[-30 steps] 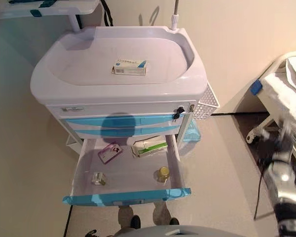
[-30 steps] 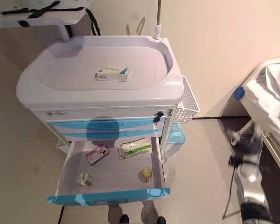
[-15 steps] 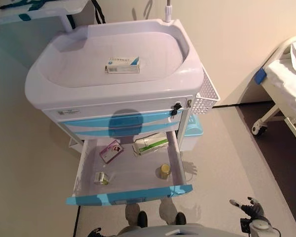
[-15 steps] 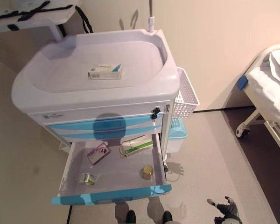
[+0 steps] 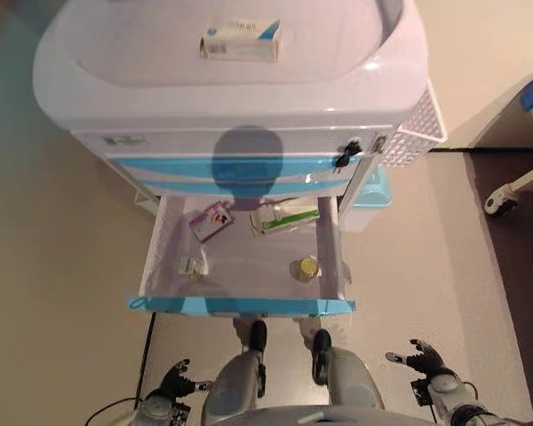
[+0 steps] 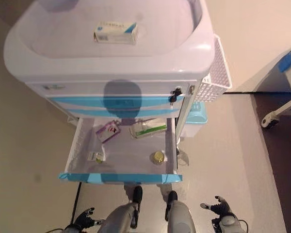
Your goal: Open the drawer and pick up the medicine
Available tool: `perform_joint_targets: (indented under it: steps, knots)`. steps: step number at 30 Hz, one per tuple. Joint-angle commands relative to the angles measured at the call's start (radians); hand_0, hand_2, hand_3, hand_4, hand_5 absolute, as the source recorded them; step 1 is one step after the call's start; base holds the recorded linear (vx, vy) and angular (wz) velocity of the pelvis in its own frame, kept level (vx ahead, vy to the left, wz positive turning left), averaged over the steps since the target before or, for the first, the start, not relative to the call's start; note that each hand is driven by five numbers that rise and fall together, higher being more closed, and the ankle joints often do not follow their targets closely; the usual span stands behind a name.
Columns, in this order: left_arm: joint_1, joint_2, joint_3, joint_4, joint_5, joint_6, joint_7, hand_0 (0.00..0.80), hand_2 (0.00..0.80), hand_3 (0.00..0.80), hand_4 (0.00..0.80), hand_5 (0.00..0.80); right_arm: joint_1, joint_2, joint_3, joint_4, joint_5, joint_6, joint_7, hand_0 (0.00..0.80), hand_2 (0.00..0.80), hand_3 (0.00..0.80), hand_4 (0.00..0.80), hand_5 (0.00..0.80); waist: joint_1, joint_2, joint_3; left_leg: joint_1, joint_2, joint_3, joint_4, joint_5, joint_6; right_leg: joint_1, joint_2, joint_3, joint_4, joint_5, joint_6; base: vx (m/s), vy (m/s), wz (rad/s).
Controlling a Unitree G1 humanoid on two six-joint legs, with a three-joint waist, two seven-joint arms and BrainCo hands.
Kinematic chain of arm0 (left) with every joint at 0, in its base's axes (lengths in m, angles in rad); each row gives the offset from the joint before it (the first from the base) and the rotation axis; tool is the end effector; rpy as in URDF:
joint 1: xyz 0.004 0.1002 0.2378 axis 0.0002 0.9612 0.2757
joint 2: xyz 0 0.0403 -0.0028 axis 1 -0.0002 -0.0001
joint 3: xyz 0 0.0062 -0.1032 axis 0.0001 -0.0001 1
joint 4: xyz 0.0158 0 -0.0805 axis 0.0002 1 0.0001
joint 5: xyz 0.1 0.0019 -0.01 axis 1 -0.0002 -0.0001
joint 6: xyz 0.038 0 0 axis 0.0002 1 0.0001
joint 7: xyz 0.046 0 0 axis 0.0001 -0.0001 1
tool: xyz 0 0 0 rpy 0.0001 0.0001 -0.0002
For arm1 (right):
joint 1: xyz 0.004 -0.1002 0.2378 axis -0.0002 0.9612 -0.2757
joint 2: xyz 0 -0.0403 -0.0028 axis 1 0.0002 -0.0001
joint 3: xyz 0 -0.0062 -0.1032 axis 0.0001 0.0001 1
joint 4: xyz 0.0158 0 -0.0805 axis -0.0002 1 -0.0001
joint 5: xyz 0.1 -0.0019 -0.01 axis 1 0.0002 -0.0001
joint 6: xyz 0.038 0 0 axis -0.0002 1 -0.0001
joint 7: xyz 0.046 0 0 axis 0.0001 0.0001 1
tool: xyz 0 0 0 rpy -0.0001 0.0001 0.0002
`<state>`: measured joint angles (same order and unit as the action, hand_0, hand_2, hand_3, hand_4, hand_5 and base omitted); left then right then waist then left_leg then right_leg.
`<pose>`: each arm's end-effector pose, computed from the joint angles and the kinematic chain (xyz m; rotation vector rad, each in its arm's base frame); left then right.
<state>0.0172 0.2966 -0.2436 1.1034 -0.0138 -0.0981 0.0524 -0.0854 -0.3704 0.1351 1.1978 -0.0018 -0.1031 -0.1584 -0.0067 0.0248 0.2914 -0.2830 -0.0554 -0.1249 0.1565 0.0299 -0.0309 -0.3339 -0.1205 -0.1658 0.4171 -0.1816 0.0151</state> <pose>0.0892 0.2294 -0.1056 0.4056 1.0353 -0.0169 0.1126 -0.2652 -0.0908 -0.4941 0.9853 -0.2187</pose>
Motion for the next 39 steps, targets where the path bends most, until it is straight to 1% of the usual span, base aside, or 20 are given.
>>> perform_joint_targets:
  steps: [1,2,3,5,8,9,10,12,13,14,15,16,20,21,24,26,27,30,34,39]
  knots:
    - [-0.027,0.018,-0.024,-0.038,0.015,-0.008,0.031,0.000,0.000,0.000,0.000,0.000,0.002,-0.019,0.044,-0.051,0.010,-0.013,-0.020,0.000,0.000,0.000,0.000,0.000,-0.003,-0.022,0.021,-0.053,-0.055,0.000,0.120,-0.081,0.064,-0.019,-0.029,-0.003,-0.041,0.120,0.058,-0.057,0.032,0.20]
    - [-0.027,0.018,-0.024,-0.038,0.015,-0.008,0.031,0.000,0.000,0.000,0.000,0.000,0.002,-0.019,0.044,-0.051,0.010,-0.013,-0.020,0.000,0.000,0.000,0.000,0.000,-0.003,-0.023,0.020,-0.056,-0.055,0.001,0.122,-0.081,0.064,-0.022,-0.029,-0.003,-0.039,0.119,0.058,-0.119,0.063,0.19]
    - [-0.056,0.033,-0.058,-0.074,0.033,-0.011,0.042,0.000,0.000,0.000,0.000,0.000,-0.014,-0.017,0.052,-0.052,0.013,-0.013,-0.032,0.000,0.000,0.000,0.000,0.000,-0.002,-0.024,0.043,-0.093,-0.060,0.000,0.151,-0.085,0.068,-0.056,-0.041,-0.007,-0.003,0.112,0.056,-0.064,0.032,0.12]
    - [-0.069,0.044,-0.077,-0.096,0.048,-0.012,0.046,0.000,0.000,0.000,0.000,0.000,-0.022,-0.018,0.055,-0.052,0.015,-0.013,-0.038,0.000,0.000,0.000,0.000,0.000,-0.001,-0.024,0.053,-0.114,-0.062,0.001,0.170,-0.088,0.069,-0.074,-0.046,-0.010,0.018,0.108,0.056,-0.062,0.042,0.08]
    - [-0.092,0.095,-0.126,-0.235,0.079,-0.017,0.046,0.000,0.000,0.000,0.000,0.000,-0.034,-0.027,0.054,-0.057,0.020,-0.013,-0.049,0.000,0.000,0.000,0.000,0.000,0.000,-0.019,0.081,-0.161,-0.071,-0.004,0.220,-0.101,0.073,-0.112,-0.060,-0.013,0.063,0.093,0.056,-0.059,0.041,0.15]
    - [-0.100,0.109,-0.140,-0.254,0.094,-0.019,0.046,0.000,0.000,0.000,0.000,0.000,-0.037,-0.032,0.053,-0.058,0.019,-0.014,-0.052,0.000,0.000,0.000,0.000,0.000,0.000,-0.018,0.092,-0.172,-0.073,-0.001,0.238,-0.109,0.074,-0.119,-0.063,-0.012,0.078,0.087,0.055,-0.049,0.052,0.17]
    - [-0.111,0.147,-0.156,-0.346,0.111,-0.018,0.041,0.000,0.000,0.000,0.000,0.000,-0.042,-0.045,0.047,-0.060,0.016,-0.015,-0.058,0.000,0.000,0.000,0.000,0.000,0.001,-0.015,0.105,-0.193,-0.077,-0.002,0.261,-0.117,0.077,-0.137,-0.068,-0.014,0.099,0.081,0.055,-0.036,0.036,0.13]
    - [-0.123,0.167,-0.165,-0.371,0.128,-0.015,0.038,0.000,0.000,0.000,0.000,0.000,-0.045,-0.049,0.046,-0.055,0.016,-0.012,-0.058,0.000,0.000,0.000,0.000,0.000,-0.001,-0.013,0.109,-0.204,-0.078,0.000,0.274,-0.121,0.077,-0.148,-0.069,-0.015,0.111,0.077,0.055,-0.026,0.027,0.09]
    - [-0.134,0.186,-0.171,-0.415,0.136,-0.012,0.034,0.000,0.000,0.000,0.000,0.000,-0.047,-0.056,0.044,-0.049,0.015,-0.012,-0.057,0.000,0.000,0.000,0.000,0.000,-0.002,-0.009,0.113,-0.213,-0.080,0.001,0.282,-0.125,0.078,-0.159,-0.071,-0.014,0.118,0.075,0.055,-0.033,0.045,0.03]
    - [-0.147,0.230,-0.169,-0.513,0.153,-0.005,0.027,0.000,0.000,0.000,0.000,0.000,-0.049,-0.066,0.044,-0.065,0.010,-0.009,-0.054,0.000,0.000,0.000,0.000,0.000,-0.006,-0.008,0.119,-0.231,-0.079,0.007,0.296,-0.131,0.080,-0.175,-0.070,-0.012,0.123,0.074,0.055,-0.025,0.034,-0.01]
    - [-0.146,0.231,-0.168,-0.514,0.153,-0.004,0.027,0.000,0.000,0.000,0.000,0.000,-0.048,-0.066,0.045,-0.065,0.010,-0.009,-0.054,0.000,0.000,0.000,0.000,0.000,-0.005,-0.008,0.118,-0.232,-0.079,0.008,0.297,-0.131,0.080,-0.176,-0.070,-0.011,0.124,0.074,0.055,-0.025,0.050,-0.03]
    - [-0.159,0.270,-0.157,-0.578,0.164,0.001,0.016,0.000,0.000,0.000,0.000,0.000,-0.048,-0.070,0.045,-0.067,0.007,-0.006,-0.045,0.000,0.000,0.000,0.000,0.000,-0.007,-0.005,0.123,-0.242,-0.078,0.015,0.307,-0.137,0.081,-0.190,-0.070,-0.008,0.130,0.073,0.055,-0.010,0.027,-0.04]
    - [-0.193,0.306,-0.156,-0.591,0.187,0.010,0.002,0.000,0.000,0.000,0.000,0.000,-0.044,-0.074,0.051,-0.080,0.005,-0.003,-0.022,0.000,0.000,0.000,0.000,0.000,-0.014,-0.006,0.124,-0.249,-0.074,0.031,0.315,-0.143,0.083,-0.205,-0.063,0.009,0.135,0.074,0.054,0.001,0.036,-0.08]
    - [-0.226,0.346,-0.158,-0.634,0.219,0.018,-0.002,0.000,0.000,0.000,0.000,0.000,-0.037,-0.081,0.053,-0.089,0.002,-0.004,-0.006,0.000,0.000,0.000,0.000,0.000,-0.020,-0.006,0.123,-0.250,-0.072,0.041,0.318,-0.148,0.085,-0.214,-0.059,0.021,0.135,0.073,0.053,0.011,0.033,-0.18]
    - [-0.247,0.377,-0.154,-0.662,0.234,0.024,-0.007,0.000,0.000,0.000,0.000,0.000,-0.029,-0.087,0.051,-0.082,0.001,-0.002,0.004,0.000,0.000,0.000,0.000,0.000,-0.024,-0.006,0.120,-0.250,-0.068,0.050,0.317,-0.152,0.086,-0.223,-0.053,0.032,0.133,0.075,0.051,0.019,0.025,-0.16]
    - [-0.253,0.391,-0.147,-0.678,0.235,0.027,-0.010,0.000,0.000,0.000,0.000,0.000,-0.025,-0.088,0.049,-0.080,0.001,-0.001,0.012,0.000,0.000,0.000,0.000,0.000,-0.026,-0.005,0.118,-0.250,-0.067,0.055,0.317,-0.154,0.088,-0.227,-0.049,0.040,0.131,0.077,0.051,0.028,0.027,-0.17]
    - [-0.266,0.412,-0.134,-0.692,0.221,0.023,-0.010,0.000,0.000,0.000,0.000,0.000,-0.016,-0.090,0.050,-0.076,-0.001,-0.001,0.024,0.000,0.000,0.000,0.000,0.000,-0.032,-0.004,0.116,-0.248,-0.063,0.067,0.313,-0.156,0.090,-0.232,-0.040,0.055,0.122,0.082,0.051,0.033,0.033,-0.22]
    - [-0.289,0.420,-0.112,-0.697,0.192,0.023,0.003,0.000,0.000,0.000,0.000,0.000,-0.004,-0.091,0.050,-0.067,-0.005,0.004,0.037,0.000,0.000,0.000,0.000,0.000,-0.040,-0.003,0.110,-0.244,-0.057,0.087,0.301,-0.157,0.093,-0.238,-0.027,0.078,0.102,0.093,0.053,0.039,0.028,-0.28]
    - [-0.354,0.425,-0.099,-0.655,0.179,0.032,0.034,0.000,0.000,0.000,0.000,0.000,-0.007,-0.082,0.056,-0.057,-0.005,0.008,0.041,0.000,0.000,0.000,0.000,0.000,-0.054,-0.002,0.103,-0.237,-0.047,0.119,0.285,-0.158,0.097,-0.250,-0.008,0.117,0.076,0.104,0.055,0.044,0.039,-0.30]
    - [-0.456,0.462,-0.096,-0.576,0.174,0.045,0.071,0.000,0.000,0.000,0.000,0.000,-0.014,-0.073,0.068,-0.058,0.002,0.010,0.041,0.000,0.000,0.000,0.000,0.000,-0.075,-0.016,0.102,-0.237,-0.027,0.174,0.289,-0.171,0.105,-0.269,0.025,0.176,0.057,0.118,0.061,0.032,0.035,-0.41]
